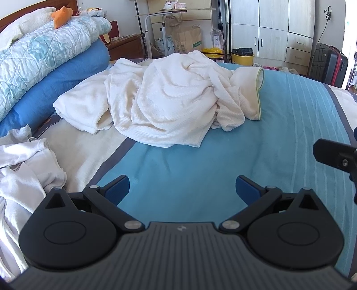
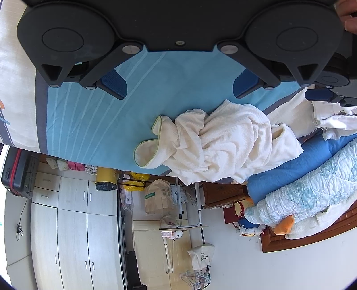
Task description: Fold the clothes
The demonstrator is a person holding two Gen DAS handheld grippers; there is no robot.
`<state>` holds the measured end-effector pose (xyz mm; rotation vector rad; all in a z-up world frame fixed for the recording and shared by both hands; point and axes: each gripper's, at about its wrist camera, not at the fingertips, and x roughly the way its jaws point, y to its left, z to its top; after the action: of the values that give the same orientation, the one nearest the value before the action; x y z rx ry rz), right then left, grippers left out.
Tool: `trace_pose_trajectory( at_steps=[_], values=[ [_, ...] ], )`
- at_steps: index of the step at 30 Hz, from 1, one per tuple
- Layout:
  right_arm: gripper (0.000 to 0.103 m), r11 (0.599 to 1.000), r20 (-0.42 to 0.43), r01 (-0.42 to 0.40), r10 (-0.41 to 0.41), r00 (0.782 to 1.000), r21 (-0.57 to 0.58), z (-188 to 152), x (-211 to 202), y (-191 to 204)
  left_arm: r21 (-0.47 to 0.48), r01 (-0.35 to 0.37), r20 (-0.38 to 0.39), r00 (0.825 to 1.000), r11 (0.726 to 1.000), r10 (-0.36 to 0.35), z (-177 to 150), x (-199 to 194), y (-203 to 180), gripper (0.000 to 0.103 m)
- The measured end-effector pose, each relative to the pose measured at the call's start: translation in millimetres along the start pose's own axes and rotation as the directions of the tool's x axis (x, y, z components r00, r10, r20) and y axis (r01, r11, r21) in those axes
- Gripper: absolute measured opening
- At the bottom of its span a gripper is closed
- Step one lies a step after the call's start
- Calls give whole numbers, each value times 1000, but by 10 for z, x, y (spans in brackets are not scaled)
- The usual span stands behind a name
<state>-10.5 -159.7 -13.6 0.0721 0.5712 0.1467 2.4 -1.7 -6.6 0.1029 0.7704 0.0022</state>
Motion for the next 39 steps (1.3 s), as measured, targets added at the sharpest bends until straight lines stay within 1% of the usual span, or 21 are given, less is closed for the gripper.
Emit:
trace_pose_trajectory(
  at_steps=[8,12,16,20,21,23,25,27,28,29,31,33,35,36,37,39],
  values=[
    [103,1000,-8,2,-2,1000,-3,-5,-3,22,1,-12,-20,1000,1000,12,-21,44,13,103],
    [103,1000,-13,-10,9,1000,-4,-10,-13,43,-27,2,-30,1000,1000,-3,-16,68,65,103],
    [103,999,-20,-34,34,999,-1,-15,39,43,-65,35,-21,999,997,-37,5,88,125,103],
    [103,998,-20,-61,61,998,21,-50,145,-9,-132,133,18,991,982,-131,84,172,218,103],
    [103,997,-19,-65,66,998,35,-50,179,-32,-144,136,14,991,980,-135,120,231,225,103],
    [103,994,-25,-87,89,996,72,-15,281,-94,-140,101,1,995,985,-101,244,359,222,103],
    [103,990,-53,-99,104,993,96,69,413,-147,-97,68,6,998,993,-68,431,452,226,103],
    [103,994,-98,-71,79,992,82,205,518,-170,-38,34,34,999,999,-33,655,517,291,103],
    [103,996,-107,-55,62,992,66,282,536,-168,-19,7,51,999,1000,-6,771,554,364,103],
    [103,997,-113,-57,63,992,50,356,556,-159,-18,-17,59,998,1000,18,897,604,473,103],
    [103,992,-123,-125,128,984,35,522,608,-147,-63,-30,59,998,998,34,1104,717,715,103],
    [103,978,-122,-195,202,972,70,670,736,-176,-156,5,61,998,988,4,1227,865,964,103],
    [103,961,-128,-240,258,958,136,776,958,-225,-251,26,59,998,968,-12,1183,1059,1141,103],
    [103,955,-134,-243,267,954,172,802,1082,-249,-291,30,58,998,956,-14,1122,1159,1210,103],
    [103,951,-144,-225,258,955,213,783,1208,-270,-315,31,53,999,949,-15,1020,1256,1258,103],
    [103,938,-166,-187,242,956,294,677,1427,-308,-347,48,21,999,937,-43,810,1458,1345,103]
  ],
)
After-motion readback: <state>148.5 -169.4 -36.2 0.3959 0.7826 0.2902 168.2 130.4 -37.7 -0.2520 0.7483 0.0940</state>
